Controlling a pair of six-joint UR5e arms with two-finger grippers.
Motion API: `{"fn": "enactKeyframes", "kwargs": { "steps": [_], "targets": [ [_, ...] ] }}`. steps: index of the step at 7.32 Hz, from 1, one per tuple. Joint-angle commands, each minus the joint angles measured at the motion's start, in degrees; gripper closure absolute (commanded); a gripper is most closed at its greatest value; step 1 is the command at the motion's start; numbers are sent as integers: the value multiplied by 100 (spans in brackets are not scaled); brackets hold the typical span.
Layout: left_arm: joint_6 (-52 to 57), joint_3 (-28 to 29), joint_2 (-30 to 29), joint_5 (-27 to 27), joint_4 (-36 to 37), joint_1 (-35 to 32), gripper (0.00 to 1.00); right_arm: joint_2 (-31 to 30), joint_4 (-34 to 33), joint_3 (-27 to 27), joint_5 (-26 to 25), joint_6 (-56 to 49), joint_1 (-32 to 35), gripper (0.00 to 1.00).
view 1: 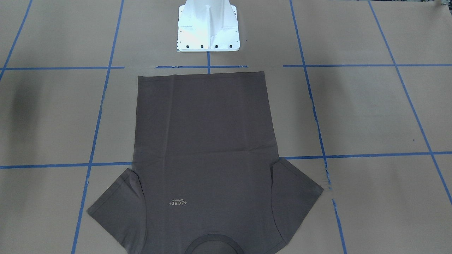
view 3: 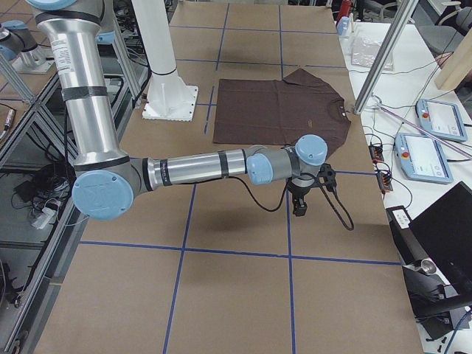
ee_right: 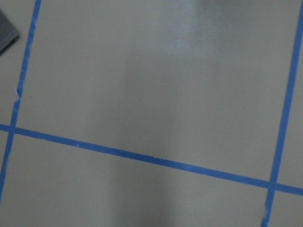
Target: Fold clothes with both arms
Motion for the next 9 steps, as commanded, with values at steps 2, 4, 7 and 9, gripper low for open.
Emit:
{"fn": "enactKeyframes", "kwargs": {
  "steps": [2, 4, 7, 9],
  "targets": [
    [-10, 1, 34, 1, 6, -3, 0, 1397, 809, -1598, -2, 168, -558, 0],
    [-27, 1, 34, 62, -3, 6, 0, 2025, 874, -1966, -255, 301, -1069, 0],
    [-45, 62, 51, 62, -29, 6, 0, 2089, 2713, -2406, -1276, 2994, -1681, 2],
    [-45, 45, 43, 63, -29, 6, 0, 2255, 3297, -2398, -2494, 5700, -2247, 0]
  ]
}}
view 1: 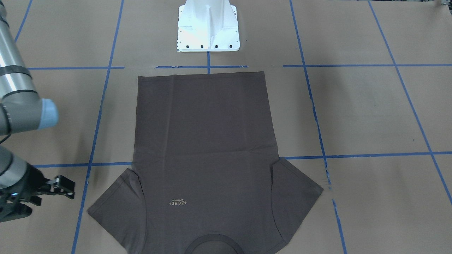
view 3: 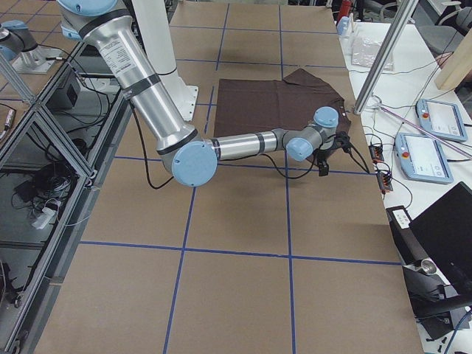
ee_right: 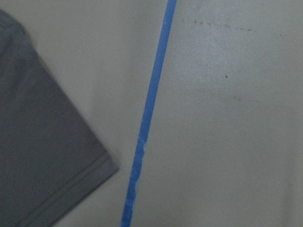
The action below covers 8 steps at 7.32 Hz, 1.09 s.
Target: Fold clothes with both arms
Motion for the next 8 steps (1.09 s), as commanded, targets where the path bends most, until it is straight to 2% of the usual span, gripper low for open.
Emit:
{"fn": "enactKeyframes", "kwargs": {
  "steps": [1, 2, 3, 4, 5, 8],
  "targets": [
    [1, -13, -7, 1, -1, 9, 0, 144, 800, -289, -661, 1869, -348, 0],
    [1, -4, -7, -7, -1, 0, 0, 258, 803, -344, -748, 1878, -409, 0],
    [1, -13, -7, -7, -1, 0, 0, 294, 803, -327, -1166, 1922, -575, 0],
    [1, -21, 2, -7, -1, 0, 0, 320, 760, -379, -1458, 1992, -699, 9],
    [1, -30, -7, 1, -1, 0, 0, 320, 750, -449, -1478, 1966, -709, 23],
    [-8, -83, 2, -7, 16, 0, 0, 329, 750, -660, -1591, 1948, -726, 22]
  ]
}}
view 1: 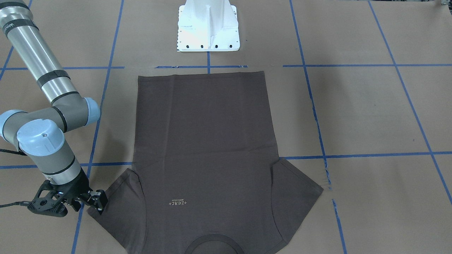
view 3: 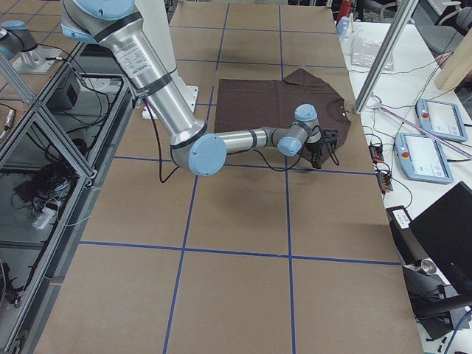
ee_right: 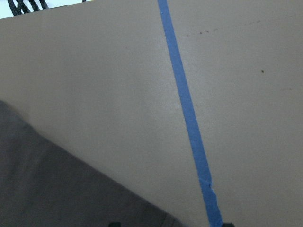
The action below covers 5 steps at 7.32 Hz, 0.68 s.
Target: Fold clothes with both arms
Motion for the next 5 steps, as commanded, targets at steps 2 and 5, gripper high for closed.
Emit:
{"fn": "enactKeyframes", "kwargs": {
  "steps": [2, 5],
  "targets": [
    [8, -11, 3, 6, 8, 0, 0, 44, -3, -110, -83, 10, -12, 31],
    [8, -11, 12, 6, 8, -9, 0, 53, -3, -127, -83, 19, -12, 79]
  ]
}}
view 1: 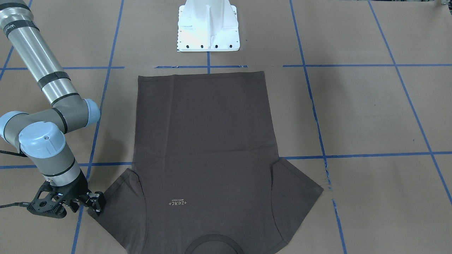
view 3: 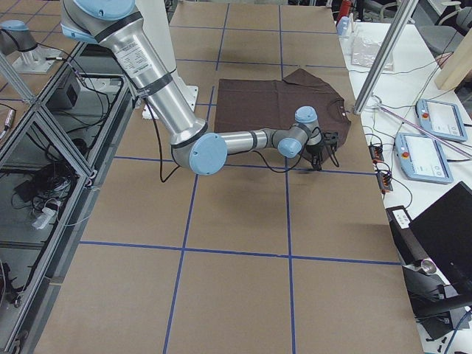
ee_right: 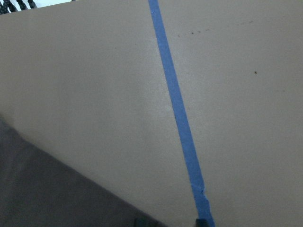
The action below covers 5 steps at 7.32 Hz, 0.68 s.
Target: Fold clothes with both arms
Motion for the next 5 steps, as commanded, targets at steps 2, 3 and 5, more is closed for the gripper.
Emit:
{"fn": "enactKeyframes", "kwargs": {
  "steps": [2, 3, 5],
  "targets": [
    [9, -3, 3, 0, 0, -2, 0, 40, 0, -4, 8, 25, -9, 100],
    [9, -3, 3, 0, 0, -2, 0, 101, 0, -4, 8, 51, -9, 100],
    [1, -20, 3, 0, 0, -2, 0, 128, 9, 57, 43, 69, -9, 100]
  ]
}}
